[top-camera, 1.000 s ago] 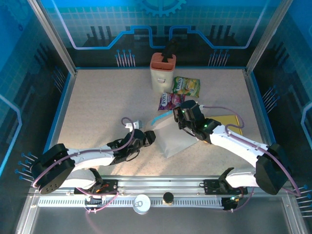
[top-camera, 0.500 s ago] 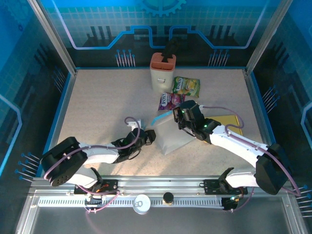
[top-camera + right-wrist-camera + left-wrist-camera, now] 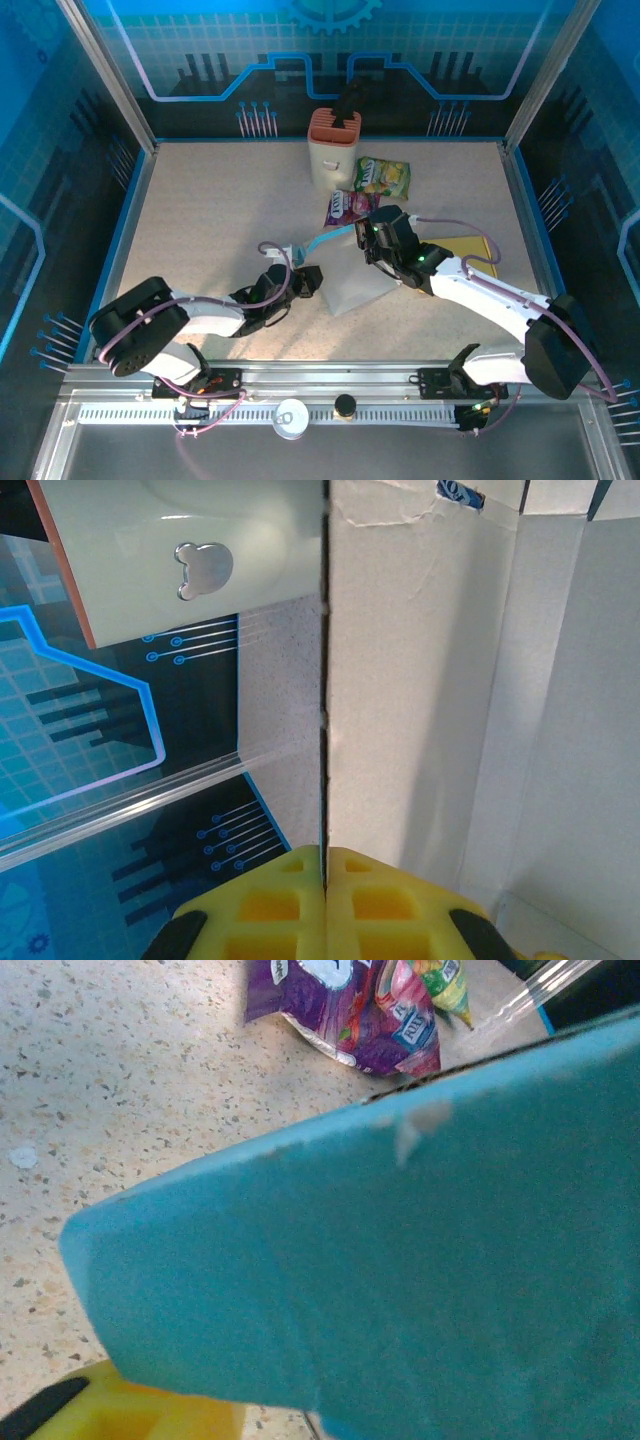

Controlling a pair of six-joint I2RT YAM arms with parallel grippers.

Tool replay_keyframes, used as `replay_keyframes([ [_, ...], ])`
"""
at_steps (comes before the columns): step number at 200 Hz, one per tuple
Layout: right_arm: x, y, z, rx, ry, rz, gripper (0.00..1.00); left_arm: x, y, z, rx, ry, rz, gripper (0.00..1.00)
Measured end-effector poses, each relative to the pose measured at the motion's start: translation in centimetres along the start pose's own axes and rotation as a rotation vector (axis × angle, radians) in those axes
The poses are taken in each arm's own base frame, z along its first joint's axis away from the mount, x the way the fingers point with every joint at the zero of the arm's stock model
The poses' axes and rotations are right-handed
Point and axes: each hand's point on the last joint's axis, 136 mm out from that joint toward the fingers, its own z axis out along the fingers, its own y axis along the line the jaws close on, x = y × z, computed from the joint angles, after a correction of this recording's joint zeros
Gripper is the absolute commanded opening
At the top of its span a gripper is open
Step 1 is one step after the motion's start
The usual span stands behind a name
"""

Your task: Fold the paper box

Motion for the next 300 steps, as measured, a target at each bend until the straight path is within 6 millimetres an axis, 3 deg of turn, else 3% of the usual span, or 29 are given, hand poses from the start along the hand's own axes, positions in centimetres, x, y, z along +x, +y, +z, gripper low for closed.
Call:
replay_keyframes([
  [18, 0.0, -0.1, 0.1, 0.003, 0.003, 0.001, 0.00, -0.4, -0.2, -1.0, 0.005, -0.003, -0.004, 0.56],
  [80, 0.2, -1.6, 1.2, 0.047, 0.018, -0.021, 0.00, -1.8, 0.6, -6.8, -0.024, -0.005, -0.022, 0.61],
  [101, 0.2, -1.8, 1.3, 0.052, 0.018, -0.025, 0.00, -3.0, 1.3, -8.5, -0.035, -0.028, -0.021, 0.53],
  [115, 0.3, -1.7, 1.3, 0.050, 0.019, -0.030, 0.00, -4.3, 3.0, -9.0, -0.074, -0.048, -0.029, 0.47],
  [138, 0.5, -1.8, 1.3, 0.050, 0.024, -0.040, 0.00, -4.9, 6.0, -8.4, -0.152, -0.023, -0.025, 0.42],
  [165, 0.7, -2.0, 1.8, 0.054, 0.031, -0.049, 0.00, -2.2, 7.1, -6.0, -0.191, 0.154, 0.062, 0.36],
  [200, 1.1, -2.4, 2.5, 0.048, 0.045, -0.065, 0.00, 0.1, 7.2, -4.1, -0.160, 0.275, 0.156, 0.40],
  [243, 1.6, -3.1, 2.8, 0.009, 0.050, -0.078, 0.00, 1.2, 4.8, -3.4, -0.070, 0.284, 0.276, 0.44],
  [300, 2.0, -3.2, 2.9, -0.025, 0.042, -0.083, 0.00, 1.8, 4.5, -3.0, -0.061, 0.287, 0.354, 0.44],
])
